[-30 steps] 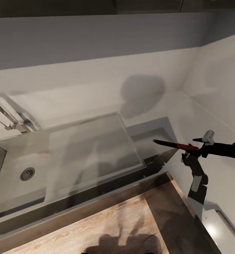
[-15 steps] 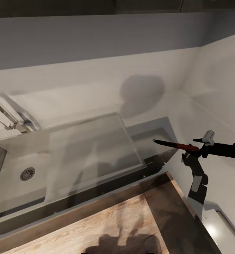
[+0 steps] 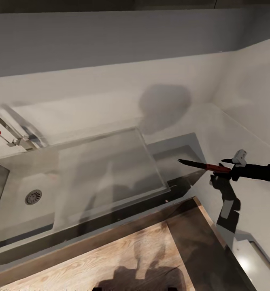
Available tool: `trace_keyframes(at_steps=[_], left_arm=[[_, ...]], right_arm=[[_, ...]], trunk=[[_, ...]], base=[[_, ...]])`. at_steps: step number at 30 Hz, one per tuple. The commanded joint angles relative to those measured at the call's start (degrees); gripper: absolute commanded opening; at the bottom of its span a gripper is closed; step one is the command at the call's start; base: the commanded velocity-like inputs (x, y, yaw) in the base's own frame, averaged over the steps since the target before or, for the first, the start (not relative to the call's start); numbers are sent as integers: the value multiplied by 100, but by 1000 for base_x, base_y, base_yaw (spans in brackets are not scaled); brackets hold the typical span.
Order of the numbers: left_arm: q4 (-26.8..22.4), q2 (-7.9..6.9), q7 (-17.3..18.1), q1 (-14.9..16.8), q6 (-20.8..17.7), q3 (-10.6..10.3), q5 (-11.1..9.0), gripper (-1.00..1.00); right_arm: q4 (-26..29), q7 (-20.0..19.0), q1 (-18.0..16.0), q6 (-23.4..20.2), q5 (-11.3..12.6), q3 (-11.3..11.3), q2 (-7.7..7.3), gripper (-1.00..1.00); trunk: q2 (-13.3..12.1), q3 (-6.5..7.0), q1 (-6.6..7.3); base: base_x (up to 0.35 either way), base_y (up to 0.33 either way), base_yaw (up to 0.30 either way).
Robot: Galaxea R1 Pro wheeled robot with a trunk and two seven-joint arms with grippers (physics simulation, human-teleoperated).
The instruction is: In the kitchen, take the Vidalia onion out of the sink, dice it on the chopping board with the paring knife, put the diced onion into the bowl on the countertop, then place both the paring knife and the chopping board into the sink.
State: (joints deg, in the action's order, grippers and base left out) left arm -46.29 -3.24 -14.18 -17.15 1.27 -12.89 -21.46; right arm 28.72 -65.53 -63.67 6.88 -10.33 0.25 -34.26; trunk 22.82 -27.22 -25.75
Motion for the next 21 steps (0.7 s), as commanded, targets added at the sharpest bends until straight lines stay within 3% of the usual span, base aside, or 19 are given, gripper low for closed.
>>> trace_keyframes(at_steps=[1, 21], left_arm=[[-11, -10, -50, -2, 13, -38, -60, 100], [-14, -10, -50, -1, 13, -38, -60, 100]], right_arm=[[2, -3, -5, 59, -44, 1, -2, 100], [-17, 6, -5, 54, -45, -6, -10, 100]], trunk=[[10, -15, -3], [10, -118, -3]], base=[[0, 0, 98], [0, 0, 80]])
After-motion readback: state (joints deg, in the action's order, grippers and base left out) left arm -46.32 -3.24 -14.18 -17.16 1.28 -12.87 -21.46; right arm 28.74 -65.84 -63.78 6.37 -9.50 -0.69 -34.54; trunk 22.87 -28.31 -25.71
